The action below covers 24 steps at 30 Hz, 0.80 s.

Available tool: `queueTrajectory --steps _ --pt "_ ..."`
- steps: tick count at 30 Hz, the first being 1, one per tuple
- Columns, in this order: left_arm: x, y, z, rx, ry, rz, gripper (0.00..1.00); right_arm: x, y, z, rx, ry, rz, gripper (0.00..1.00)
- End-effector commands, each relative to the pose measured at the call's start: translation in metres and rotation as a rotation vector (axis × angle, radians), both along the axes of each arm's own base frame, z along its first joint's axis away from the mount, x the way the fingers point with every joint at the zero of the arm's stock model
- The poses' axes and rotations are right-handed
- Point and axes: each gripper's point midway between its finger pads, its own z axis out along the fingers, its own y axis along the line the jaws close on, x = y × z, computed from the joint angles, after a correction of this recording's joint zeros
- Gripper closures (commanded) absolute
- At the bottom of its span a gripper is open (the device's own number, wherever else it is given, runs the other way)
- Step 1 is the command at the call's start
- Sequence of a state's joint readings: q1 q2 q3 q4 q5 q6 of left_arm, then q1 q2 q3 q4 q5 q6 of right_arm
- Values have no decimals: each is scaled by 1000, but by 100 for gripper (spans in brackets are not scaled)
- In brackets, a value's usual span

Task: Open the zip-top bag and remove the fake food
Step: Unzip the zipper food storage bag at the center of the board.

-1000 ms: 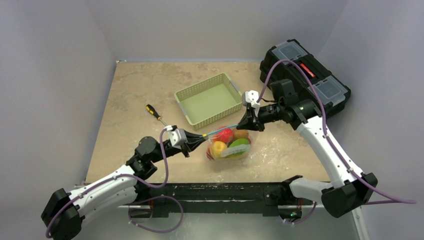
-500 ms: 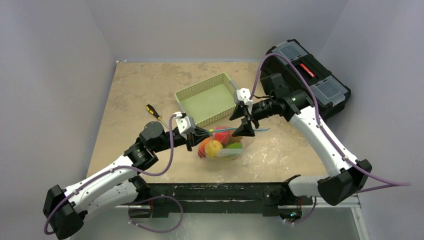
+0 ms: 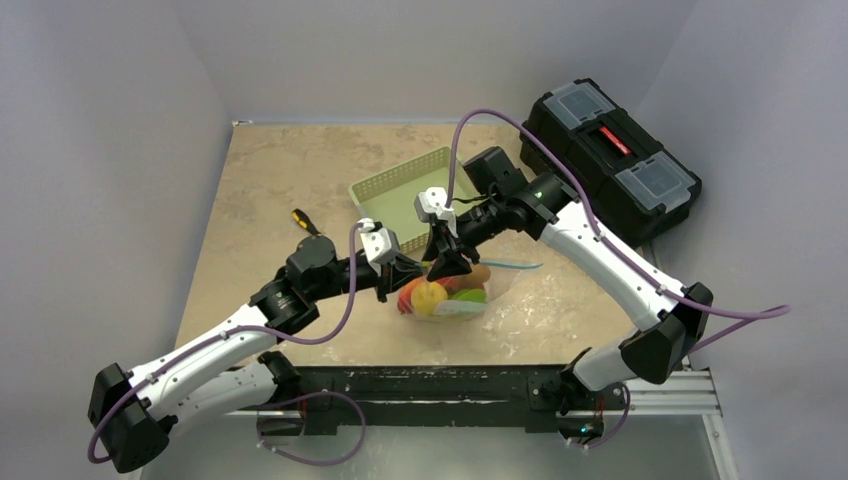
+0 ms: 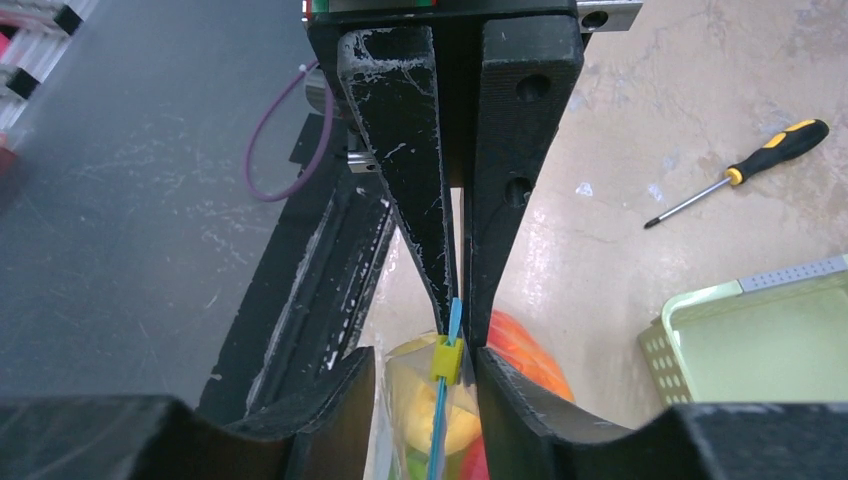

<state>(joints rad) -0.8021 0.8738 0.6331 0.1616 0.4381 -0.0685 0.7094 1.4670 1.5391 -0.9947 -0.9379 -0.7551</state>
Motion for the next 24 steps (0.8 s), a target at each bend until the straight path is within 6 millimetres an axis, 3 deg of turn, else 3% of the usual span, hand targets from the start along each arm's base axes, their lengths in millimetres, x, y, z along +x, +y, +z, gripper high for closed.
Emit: queueTrajectory --steps 1,5,11,24 --pt "1 -2 25 -43 -31 9 100 4 2 20 28 -54 -36 67" --pt "2 -1 21 -35 -25 16 100 2 3 23 38 -51 -34 74" --pt "2 1 22 -38 -28 27 100 7 3 18 22 -60 -58 99" --pt "3 26 11 -44 -53 126 100 18 -14 6 -3 -136 -154 100"
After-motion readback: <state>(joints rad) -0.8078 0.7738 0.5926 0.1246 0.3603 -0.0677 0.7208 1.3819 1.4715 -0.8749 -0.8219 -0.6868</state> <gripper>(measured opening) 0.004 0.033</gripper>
